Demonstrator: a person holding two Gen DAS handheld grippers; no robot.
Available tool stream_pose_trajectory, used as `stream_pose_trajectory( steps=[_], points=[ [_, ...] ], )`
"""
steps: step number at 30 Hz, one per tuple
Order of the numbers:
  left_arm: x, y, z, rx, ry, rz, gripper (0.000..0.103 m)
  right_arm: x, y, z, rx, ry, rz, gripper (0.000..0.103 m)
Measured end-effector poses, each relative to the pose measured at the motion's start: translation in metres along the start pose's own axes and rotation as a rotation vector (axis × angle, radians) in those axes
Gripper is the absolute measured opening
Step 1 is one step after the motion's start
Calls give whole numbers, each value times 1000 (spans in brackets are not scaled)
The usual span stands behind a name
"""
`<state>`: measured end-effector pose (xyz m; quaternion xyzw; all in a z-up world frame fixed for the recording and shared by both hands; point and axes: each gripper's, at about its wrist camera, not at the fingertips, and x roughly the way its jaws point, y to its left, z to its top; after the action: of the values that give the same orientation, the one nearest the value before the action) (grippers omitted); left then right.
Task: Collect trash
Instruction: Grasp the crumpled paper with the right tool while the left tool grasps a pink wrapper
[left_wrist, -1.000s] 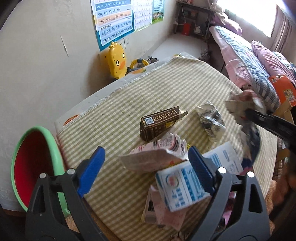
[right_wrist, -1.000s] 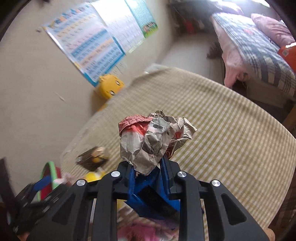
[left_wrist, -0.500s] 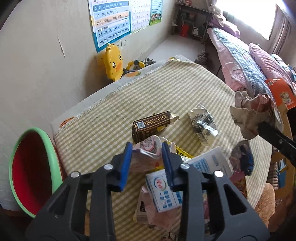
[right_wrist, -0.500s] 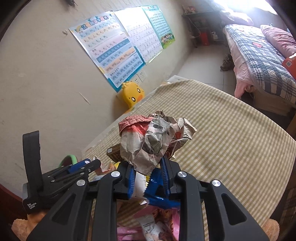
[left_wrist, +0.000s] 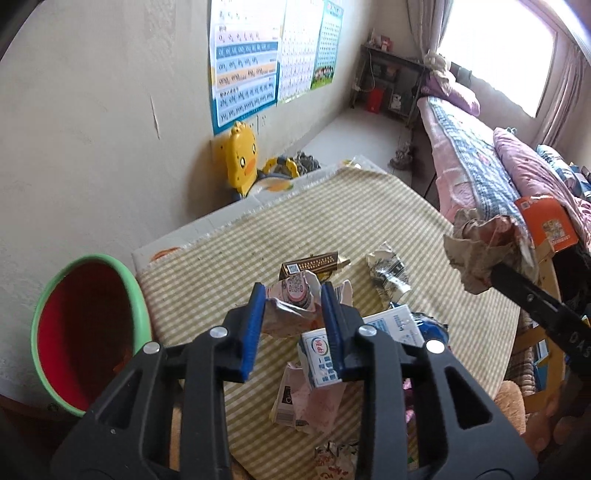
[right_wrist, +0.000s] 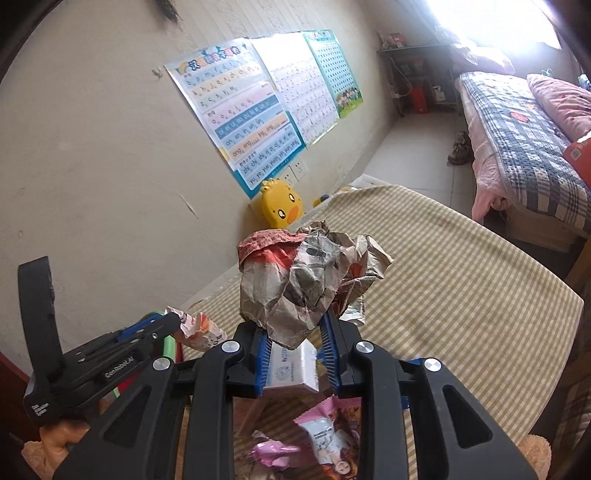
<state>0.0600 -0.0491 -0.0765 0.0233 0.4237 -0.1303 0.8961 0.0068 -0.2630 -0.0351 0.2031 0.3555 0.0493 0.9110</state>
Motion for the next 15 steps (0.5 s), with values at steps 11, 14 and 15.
stream_pose_trajectory(
  steps=[11, 14, 15],
  points=[
    [-34, 6, 1, -4, -78, 7, 30, -15, 25, -2, -39, -18, 5, 25],
    [-40, 11, 1, -17, -92, 20, 30, -17, 32, -3, -47, -16, 3, 25],
    [-42, 13, 0, -24, -96, 16, 30, -18, 36, -4, -57, -17, 0, 25]
  ],
)
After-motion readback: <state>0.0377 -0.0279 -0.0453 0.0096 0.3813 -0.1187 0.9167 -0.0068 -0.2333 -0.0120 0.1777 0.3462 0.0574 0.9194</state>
